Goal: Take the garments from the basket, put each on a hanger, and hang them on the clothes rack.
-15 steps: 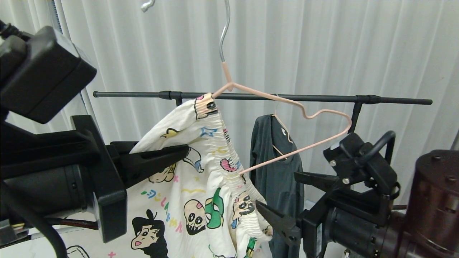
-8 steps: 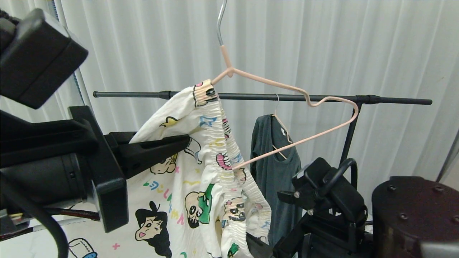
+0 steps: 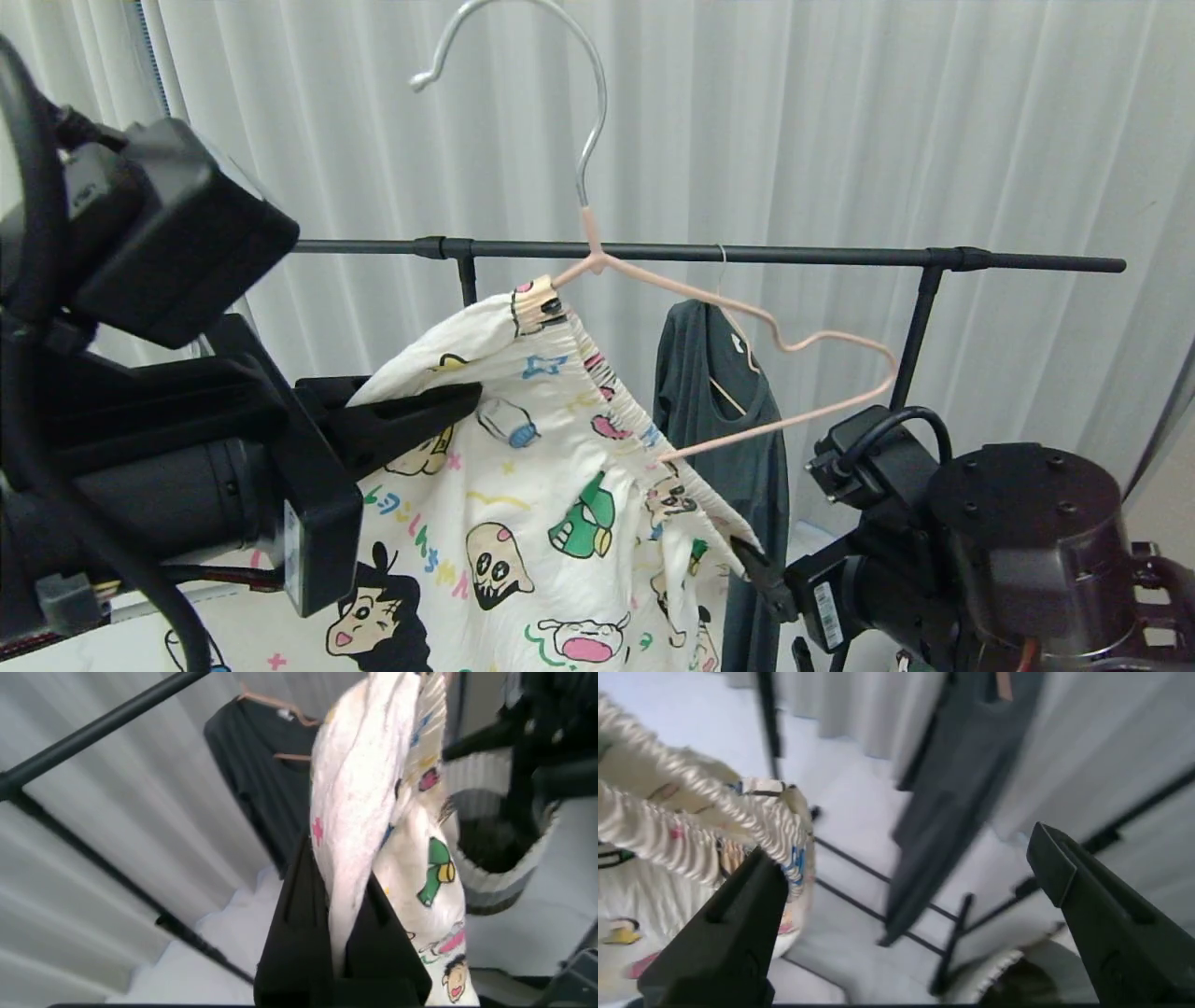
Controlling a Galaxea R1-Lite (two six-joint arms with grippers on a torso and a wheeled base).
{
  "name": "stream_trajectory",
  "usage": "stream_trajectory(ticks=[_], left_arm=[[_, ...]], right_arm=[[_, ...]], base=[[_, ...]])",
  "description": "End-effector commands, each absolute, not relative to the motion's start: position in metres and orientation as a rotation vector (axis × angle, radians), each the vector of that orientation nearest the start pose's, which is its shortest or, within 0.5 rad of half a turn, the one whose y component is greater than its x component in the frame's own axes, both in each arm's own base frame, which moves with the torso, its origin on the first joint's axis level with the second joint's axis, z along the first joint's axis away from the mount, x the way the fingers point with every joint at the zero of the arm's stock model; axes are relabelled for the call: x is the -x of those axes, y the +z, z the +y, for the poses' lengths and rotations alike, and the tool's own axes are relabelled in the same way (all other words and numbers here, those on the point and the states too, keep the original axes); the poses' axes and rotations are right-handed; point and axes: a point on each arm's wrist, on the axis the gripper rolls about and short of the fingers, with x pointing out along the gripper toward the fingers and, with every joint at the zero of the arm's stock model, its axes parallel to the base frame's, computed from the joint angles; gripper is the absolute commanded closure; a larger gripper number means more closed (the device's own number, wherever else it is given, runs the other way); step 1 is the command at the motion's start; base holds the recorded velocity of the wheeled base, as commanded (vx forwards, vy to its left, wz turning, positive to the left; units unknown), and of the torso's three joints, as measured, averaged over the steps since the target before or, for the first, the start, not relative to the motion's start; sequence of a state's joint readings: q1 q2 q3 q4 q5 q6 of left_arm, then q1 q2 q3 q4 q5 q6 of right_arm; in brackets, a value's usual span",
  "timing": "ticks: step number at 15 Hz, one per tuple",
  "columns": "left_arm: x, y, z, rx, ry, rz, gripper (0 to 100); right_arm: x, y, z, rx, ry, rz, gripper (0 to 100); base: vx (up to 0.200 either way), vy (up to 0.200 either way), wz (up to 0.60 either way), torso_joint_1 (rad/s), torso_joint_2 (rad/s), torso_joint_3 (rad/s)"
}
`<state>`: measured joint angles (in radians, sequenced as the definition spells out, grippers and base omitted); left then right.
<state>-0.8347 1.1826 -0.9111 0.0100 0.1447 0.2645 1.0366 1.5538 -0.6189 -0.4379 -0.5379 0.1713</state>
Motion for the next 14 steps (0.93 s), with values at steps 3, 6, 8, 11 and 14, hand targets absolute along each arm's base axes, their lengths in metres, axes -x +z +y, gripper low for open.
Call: stream_trajectory(ticks=[3,6,8,11,14], left_arm=[[-0.114,0.253,-0.117,-0.496,-0.702,0.195,100],[-0.11,0.242,-0.113,-0.557,-0.712,0.206,100],[-0.113,0.238,-0.107,-0.598,-0.683,0.208,100],[-0.116,0.235,-0.1,-0.644,-0.65,0.212,100],[-0.118,0.224,-0.102,-0.707,-0.657,0.241,100]], right_arm=[[-0.146,0.162,0.162,0.215,0.331,0.371,0],[-0.153,0.164,0.147,0.23,0.271,0.365,0],[-0.158,0.165,0.141,0.231,0.241,0.364,0],[-0.159,0.169,0.138,0.241,0.244,0.351,0],[-0.141,0.2,0.144,0.198,0.456,0.282,0]], base=[[0.0,0.0,0.0,0.0,0.0,0.0],[0.0,0.0,0.0,0.0,0.0,0.0],[0.0,0.0,0.0,0.0,0.0,0.0],[0.0,0.0,0.0,0.0,0.0,0.0],[0.0,0.0,0.0,0.0,0.0,0.0]])
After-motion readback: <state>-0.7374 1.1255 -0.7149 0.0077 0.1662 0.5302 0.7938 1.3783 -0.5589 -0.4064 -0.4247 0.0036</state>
